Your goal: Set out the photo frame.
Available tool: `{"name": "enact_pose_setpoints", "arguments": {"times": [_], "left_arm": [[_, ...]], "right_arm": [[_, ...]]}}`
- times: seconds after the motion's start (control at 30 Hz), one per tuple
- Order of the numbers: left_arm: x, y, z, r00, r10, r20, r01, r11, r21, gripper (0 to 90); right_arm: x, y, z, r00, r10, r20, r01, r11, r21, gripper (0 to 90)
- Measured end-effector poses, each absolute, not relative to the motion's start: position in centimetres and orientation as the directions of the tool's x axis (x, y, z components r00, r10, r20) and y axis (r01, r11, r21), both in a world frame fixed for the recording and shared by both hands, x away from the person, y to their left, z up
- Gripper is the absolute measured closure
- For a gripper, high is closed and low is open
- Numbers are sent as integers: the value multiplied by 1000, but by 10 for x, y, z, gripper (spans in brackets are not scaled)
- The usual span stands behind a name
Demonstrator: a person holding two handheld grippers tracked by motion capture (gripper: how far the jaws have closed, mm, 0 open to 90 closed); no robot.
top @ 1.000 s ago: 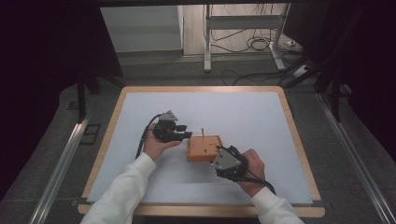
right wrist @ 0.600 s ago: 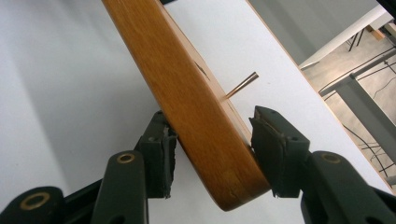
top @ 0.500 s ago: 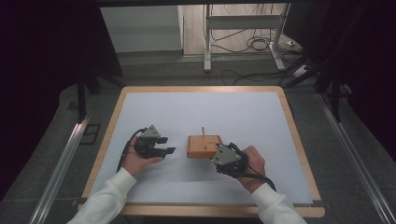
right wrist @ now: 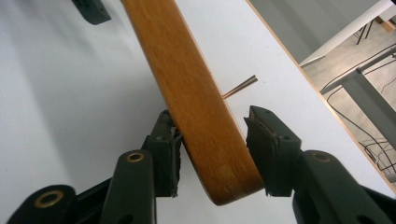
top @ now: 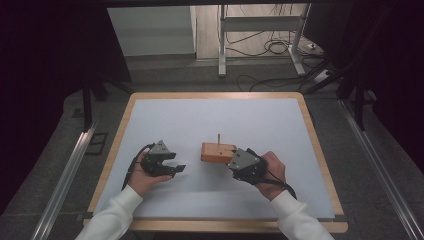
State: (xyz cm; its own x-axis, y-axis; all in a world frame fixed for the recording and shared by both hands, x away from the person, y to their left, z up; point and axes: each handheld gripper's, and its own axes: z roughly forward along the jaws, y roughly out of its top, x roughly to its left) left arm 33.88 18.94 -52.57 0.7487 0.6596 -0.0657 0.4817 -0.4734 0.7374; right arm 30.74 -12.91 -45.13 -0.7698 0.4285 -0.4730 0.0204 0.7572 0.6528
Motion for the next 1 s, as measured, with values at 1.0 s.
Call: {"name": "enact_pose_setpoints", "arguments": {"times": [1.0], "left_arm": [[338,195,-531,731,678,-77,501,-457,735,330]], "right_arm": [[338,-108,-418,-810,365,-459,9,790,613,690]]}}
